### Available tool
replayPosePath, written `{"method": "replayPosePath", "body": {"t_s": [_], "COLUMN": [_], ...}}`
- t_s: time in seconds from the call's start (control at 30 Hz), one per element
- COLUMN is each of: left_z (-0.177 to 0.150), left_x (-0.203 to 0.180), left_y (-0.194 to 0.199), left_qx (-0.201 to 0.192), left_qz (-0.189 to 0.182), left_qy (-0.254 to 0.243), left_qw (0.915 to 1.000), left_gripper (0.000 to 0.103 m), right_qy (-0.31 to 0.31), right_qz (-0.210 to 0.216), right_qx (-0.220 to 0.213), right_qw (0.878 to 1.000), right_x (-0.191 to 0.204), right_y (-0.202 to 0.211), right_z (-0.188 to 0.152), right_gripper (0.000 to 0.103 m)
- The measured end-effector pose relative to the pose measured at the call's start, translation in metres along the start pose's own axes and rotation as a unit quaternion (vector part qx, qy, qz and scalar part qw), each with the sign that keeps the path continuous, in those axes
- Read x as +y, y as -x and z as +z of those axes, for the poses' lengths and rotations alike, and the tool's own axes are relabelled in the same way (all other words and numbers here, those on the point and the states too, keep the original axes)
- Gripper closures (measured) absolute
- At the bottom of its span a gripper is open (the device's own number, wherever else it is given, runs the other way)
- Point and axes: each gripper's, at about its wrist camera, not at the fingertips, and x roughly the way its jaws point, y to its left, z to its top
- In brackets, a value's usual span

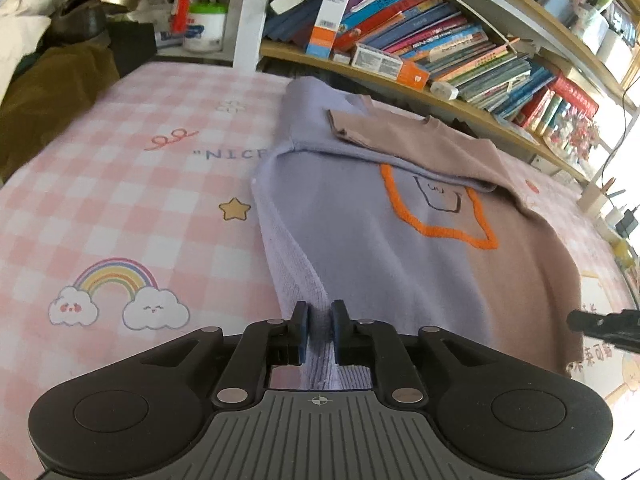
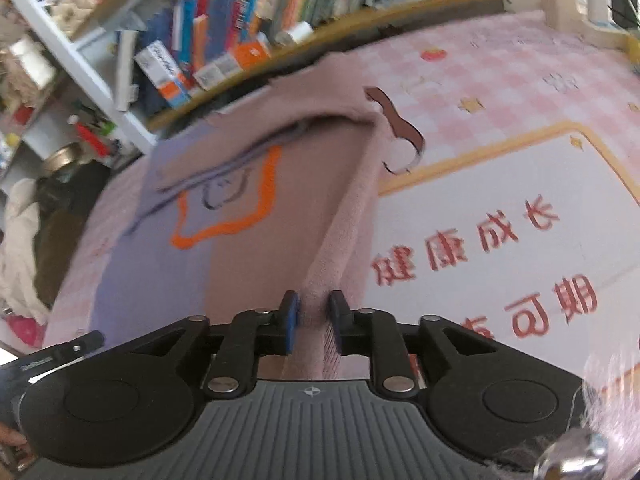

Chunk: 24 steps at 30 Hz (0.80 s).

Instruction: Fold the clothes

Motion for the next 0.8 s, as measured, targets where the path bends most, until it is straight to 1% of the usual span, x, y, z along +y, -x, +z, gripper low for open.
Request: {"method": "replayPosePath", "body": {"t_s": [0.03,0.1,0.27,0.37,0.47,0.5,0.57,0.6,0.63,0.67,0.73,0.8], "left_z": [0.000,0.000,-0.002,-0.002,-0.003,-0.003,-0.003,-0.002,-0.002,-0.002,-0.002,-0.003], "left_x": [0.003,0.007,0.019,0.022,0.022,0.023,0.023,0.023,0.023,0.024,0.024,0.025], "left_y": [0.000,-0.003,-0.008,-0.007,-0.007,-0.007,-0.007,-0.007,-0.007,-0.007,-0.007,-0.005], "left_qx": [0.002,0.008,0.021,0.021,0.020,0.020,0.019,0.019,0.018,0.018,0.019,0.017], "left_qz": [0.001,0.005,0.006,-0.001,-0.003,-0.004,-0.006,-0.007,-0.008,-0.008,0.000,0.004], "left_qy": [0.005,0.017,0.047,0.055,0.057,0.058,0.061,0.062,0.062,0.064,0.067,0.073], "left_qw": [1.0000,0.9998,0.9986,0.9983,0.9982,0.9981,0.9980,0.9979,0.9978,0.9978,0.9976,0.9971], "left_gripper": [0.087,0.085,0.078,0.078,0.077,0.077,0.076,0.077,0.077,0.080,0.094,0.098], "right_qy": [-0.005,-0.021,-0.051,-0.080,-0.089,-0.090,-0.093,-0.093,-0.092,-0.088,-0.083,-0.086], "right_qz": [0.000,0.000,-0.003,0.007,0.013,0.014,0.015,0.014,0.011,0.008,0.005,0.011], "right_qx": [0.001,0.001,0.001,0.010,0.022,0.024,0.028,0.031,0.034,0.033,0.026,0.013], "right_qw": [1.000,1.000,0.999,0.997,0.996,0.996,0.995,0.995,0.995,0.996,0.996,0.996], "right_x": [-0.002,-0.007,-0.020,-0.027,-0.030,-0.031,-0.031,-0.032,-0.032,-0.031,-0.031,-0.033], "right_y": [-0.001,-0.003,-0.013,-0.016,-0.010,-0.008,-0.004,-0.004,-0.004,-0.003,0.002,0.011], "right_z": [0.000,0.001,0.009,0.014,0.008,0.006,0.000,-0.002,-0.004,-0.006,-0.007,-0.008], "right_gripper": [0.071,0.069,0.069,0.070,0.072,0.073,0.080,0.089,0.093,0.094,0.096,0.096]}}
